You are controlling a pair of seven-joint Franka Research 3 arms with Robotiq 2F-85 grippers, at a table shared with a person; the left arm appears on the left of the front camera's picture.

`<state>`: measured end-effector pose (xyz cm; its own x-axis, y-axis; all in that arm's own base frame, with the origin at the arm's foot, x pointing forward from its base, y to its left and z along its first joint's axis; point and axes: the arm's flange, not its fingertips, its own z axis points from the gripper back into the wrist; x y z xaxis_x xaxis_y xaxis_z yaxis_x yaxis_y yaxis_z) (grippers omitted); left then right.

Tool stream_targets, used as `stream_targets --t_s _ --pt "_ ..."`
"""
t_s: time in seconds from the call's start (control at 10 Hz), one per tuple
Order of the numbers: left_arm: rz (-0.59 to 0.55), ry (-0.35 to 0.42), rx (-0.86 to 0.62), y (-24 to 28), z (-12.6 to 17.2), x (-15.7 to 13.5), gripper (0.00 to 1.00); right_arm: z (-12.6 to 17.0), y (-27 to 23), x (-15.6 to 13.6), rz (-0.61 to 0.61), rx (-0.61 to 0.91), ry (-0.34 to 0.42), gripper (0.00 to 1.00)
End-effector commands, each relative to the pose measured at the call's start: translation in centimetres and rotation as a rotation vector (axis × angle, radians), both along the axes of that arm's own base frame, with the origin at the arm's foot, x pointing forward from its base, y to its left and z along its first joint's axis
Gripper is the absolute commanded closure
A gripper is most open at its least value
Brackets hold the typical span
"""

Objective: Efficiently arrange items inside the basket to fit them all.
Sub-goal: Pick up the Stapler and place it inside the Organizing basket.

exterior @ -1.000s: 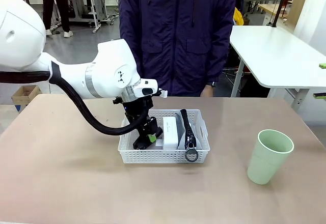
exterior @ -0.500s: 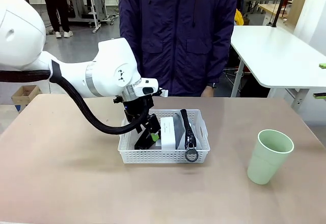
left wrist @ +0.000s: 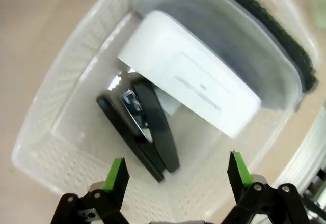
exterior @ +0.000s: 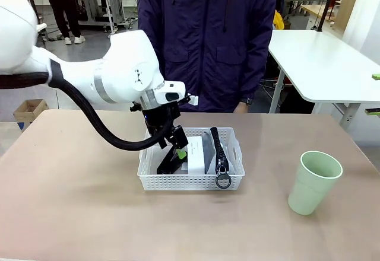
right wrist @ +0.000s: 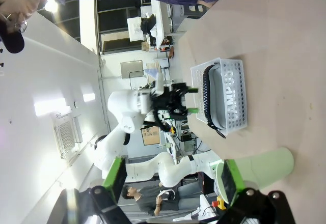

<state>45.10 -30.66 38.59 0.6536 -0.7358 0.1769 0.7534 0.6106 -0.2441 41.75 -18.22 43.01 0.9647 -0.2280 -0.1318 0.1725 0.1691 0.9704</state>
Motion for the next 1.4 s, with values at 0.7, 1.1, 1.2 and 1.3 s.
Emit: stream_targets --t_s 0.7,1.1,1.2,1.3 --pt "0.34 0.262 -0.963 40.7 9.5 -10.6 0.0 0.3 0.1 -0.1 -0.002 -0.016 0.017 0.0" --pt "0.443 0.33 -1.389 51.9 1.3 -8.9 0.0 0.3 0.1 -0.1 -0.002 -0.016 0.017 0.0" --pt "0.428 0.352 -1.424 52.7 -0.5 -8.5 0.0 0.3 0.1 -0.1 -0.002 -0.016 0.017 0.0" --pt "0.531 0.424 -1.346 52.4 -1.4 -7.7 0.0 0.3 0.1 -0.1 -0.002 -0.016 0.017 0.0"
